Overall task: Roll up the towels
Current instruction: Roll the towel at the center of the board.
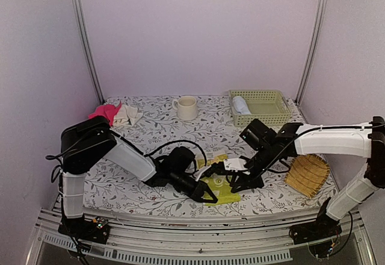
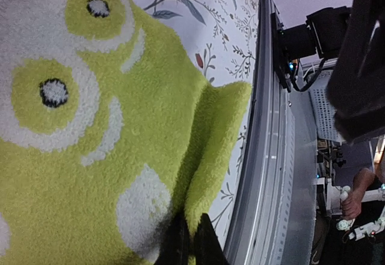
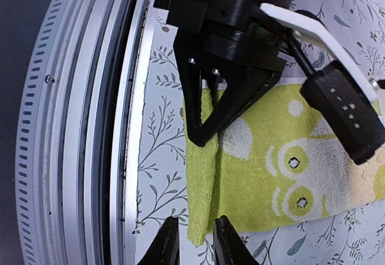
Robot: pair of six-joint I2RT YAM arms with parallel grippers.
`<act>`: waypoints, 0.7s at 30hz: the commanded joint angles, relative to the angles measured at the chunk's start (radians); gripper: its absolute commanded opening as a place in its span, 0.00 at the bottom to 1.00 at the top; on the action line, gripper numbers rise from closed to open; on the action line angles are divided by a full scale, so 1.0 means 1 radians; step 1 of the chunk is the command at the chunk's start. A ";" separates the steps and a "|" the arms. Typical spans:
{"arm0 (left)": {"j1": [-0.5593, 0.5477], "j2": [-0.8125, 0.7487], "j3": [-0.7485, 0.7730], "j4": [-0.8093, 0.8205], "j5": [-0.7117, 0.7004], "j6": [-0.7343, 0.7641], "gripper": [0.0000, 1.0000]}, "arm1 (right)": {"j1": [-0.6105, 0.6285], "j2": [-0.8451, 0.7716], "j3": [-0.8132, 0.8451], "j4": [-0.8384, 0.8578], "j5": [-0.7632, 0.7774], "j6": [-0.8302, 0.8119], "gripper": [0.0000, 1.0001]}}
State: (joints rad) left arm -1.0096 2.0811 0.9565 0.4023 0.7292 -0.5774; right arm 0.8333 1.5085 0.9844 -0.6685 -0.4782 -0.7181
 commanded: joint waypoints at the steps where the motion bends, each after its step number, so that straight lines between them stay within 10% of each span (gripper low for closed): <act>1: -0.002 0.062 -0.027 -0.107 -0.007 -0.083 0.00 | 0.119 0.028 -0.072 0.156 0.252 -0.001 0.22; 21: -0.001 0.077 -0.032 -0.097 -0.020 -0.090 0.00 | 0.233 -0.019 -0.208 0.316 0.365 -0.022 0.21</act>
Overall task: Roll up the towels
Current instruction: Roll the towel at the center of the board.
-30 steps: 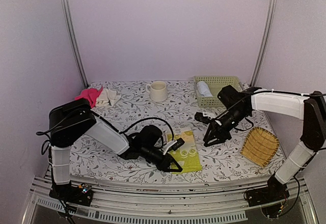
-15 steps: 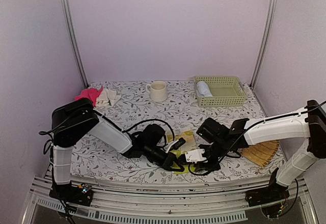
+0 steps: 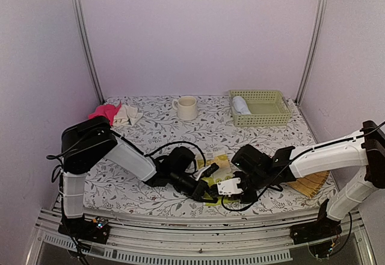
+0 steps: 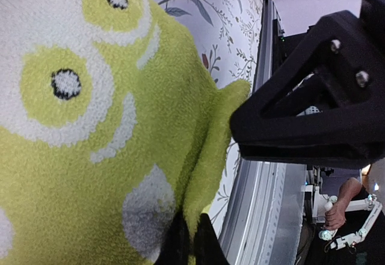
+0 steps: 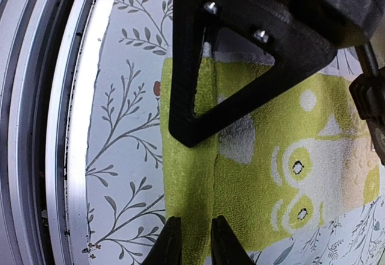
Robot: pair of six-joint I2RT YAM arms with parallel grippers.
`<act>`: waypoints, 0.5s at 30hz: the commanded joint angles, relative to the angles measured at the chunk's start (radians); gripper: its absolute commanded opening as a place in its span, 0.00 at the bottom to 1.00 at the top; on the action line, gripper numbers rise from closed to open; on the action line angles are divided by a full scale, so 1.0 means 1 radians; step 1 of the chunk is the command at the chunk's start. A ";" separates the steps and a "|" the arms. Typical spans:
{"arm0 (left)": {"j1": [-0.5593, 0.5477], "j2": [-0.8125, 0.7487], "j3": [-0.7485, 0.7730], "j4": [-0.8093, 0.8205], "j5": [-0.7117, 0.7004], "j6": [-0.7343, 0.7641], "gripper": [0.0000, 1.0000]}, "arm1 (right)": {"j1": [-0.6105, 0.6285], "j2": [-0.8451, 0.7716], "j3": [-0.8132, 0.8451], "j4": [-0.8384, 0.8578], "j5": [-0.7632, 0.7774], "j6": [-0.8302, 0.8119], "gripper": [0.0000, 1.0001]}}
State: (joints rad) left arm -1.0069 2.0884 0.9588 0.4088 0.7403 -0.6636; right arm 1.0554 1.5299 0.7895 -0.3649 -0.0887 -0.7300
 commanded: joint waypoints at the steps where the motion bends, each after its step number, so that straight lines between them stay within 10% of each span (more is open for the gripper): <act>1: -0.004 0.071 -0.039 -0.095 -0.031 -0.010 0.00 | 0.012 -0.033 -0.014 0.012 -0.026 -0.007 0.22; 15: -0.004 0.068 -0.054 -0.072 -0.032 -0.024 0.00 | 0.018 0.042 -0.009 0.011 -0.035 0.004 0.24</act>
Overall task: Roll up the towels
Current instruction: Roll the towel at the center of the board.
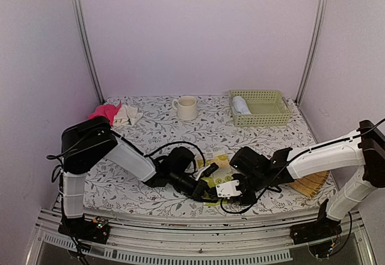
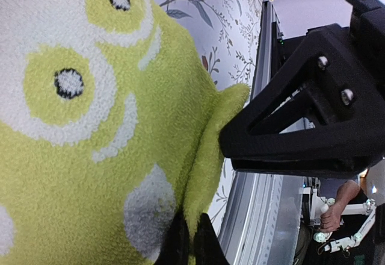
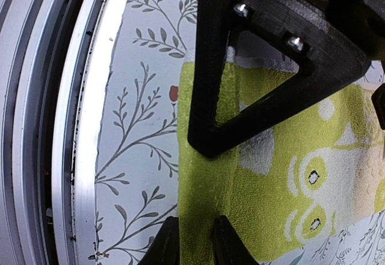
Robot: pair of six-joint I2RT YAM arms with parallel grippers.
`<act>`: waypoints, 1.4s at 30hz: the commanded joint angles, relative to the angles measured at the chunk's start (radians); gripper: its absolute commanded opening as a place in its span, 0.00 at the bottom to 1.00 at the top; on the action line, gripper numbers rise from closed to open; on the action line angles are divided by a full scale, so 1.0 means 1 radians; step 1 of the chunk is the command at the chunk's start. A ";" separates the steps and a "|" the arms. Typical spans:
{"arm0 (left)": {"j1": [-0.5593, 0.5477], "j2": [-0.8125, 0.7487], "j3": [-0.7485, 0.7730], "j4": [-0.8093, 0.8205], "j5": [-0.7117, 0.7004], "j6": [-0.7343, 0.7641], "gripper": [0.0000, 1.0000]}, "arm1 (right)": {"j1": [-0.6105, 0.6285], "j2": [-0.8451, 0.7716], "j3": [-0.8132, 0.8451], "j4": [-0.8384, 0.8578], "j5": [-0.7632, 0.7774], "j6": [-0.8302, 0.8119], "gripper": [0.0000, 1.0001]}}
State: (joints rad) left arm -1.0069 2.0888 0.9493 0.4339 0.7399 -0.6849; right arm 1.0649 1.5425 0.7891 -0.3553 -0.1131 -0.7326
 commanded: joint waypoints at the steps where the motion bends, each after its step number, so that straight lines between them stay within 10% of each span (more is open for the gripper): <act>1: -0.003 0.067 -0.045 -0.098 -0.033 -0.003 0.00 | 0.009 0.034 -0.009 0.000 -0.016 0.008 0.25; 17: -0.002 0.009 -0.064 -0.091 -0.039 0.016 0.01 | 0.008 0.157 -0.004 0.008 0.034 0.025 0.30; 28: -0.018 -0.460 -0.344 -0.001 -0.436 0.159 0.31 | -0.027 0.175 0.064 -0.137 -0.204 0.011 0.05; 37: -0.368 -0.621 -0.473 0.003 -1.018 0.563 0.31 | -0.205 0.385 0.338 -0.461 -0.621 -0.030 0.03; 42: -0.426 -0.548 -0.355 -0.054 -1.066 0.777 0.32 | -0.265 0.545 0.471 -0.649 -0.742 -0.114 0.03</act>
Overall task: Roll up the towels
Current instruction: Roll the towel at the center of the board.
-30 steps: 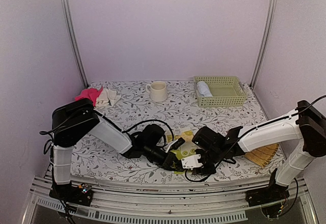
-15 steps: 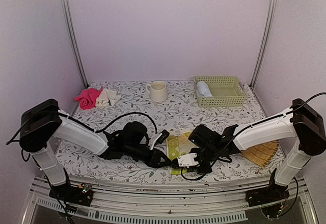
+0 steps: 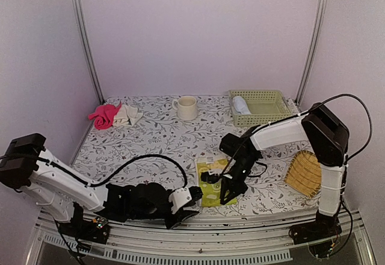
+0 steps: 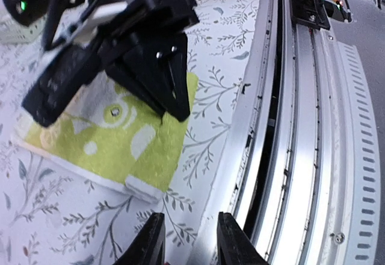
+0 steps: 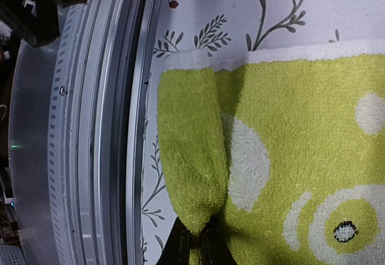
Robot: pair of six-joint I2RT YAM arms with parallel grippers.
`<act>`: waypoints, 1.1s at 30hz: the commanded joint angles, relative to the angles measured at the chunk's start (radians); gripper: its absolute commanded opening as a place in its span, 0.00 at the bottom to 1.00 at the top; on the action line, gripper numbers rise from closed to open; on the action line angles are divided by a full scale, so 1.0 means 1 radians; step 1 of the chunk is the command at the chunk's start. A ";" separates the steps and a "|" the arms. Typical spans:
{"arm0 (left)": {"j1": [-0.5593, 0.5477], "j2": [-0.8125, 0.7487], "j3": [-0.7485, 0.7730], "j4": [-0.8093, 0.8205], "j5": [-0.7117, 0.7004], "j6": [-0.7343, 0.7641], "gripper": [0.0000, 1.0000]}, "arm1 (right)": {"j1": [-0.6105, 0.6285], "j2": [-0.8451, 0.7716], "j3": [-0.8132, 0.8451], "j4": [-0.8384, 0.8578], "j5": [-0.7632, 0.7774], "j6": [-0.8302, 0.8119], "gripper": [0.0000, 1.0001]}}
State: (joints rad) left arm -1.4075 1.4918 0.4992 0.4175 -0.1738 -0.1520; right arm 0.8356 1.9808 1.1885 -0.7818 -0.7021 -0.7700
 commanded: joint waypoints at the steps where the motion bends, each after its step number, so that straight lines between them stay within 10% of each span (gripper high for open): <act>1: -0.027 0.082 0.129 -0.061 -0.144 0.288 0.33 | -0.048 0.127 0.092 -0.239 -0.159 -0.088 0.03; 12: -0.019 0.377 0.407 -0.211 -0.138 0.439 0.34 | -0.084 0.215 0.194 -0.315 -0.189 -0.100 0.03; 33: 0.015 0.466 0.449 -0.174 -0.196 0.440 0.33 | -0.084 0.237 0.191 -0.311 -0.194 -0.115 0.04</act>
State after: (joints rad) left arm -1.4143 1.9308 0.9268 0.2417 -0.3855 0.2886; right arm 0.7517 2.1925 1.3701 -1.0843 -0.9043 -0.8642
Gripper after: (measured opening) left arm 0.335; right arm 0.060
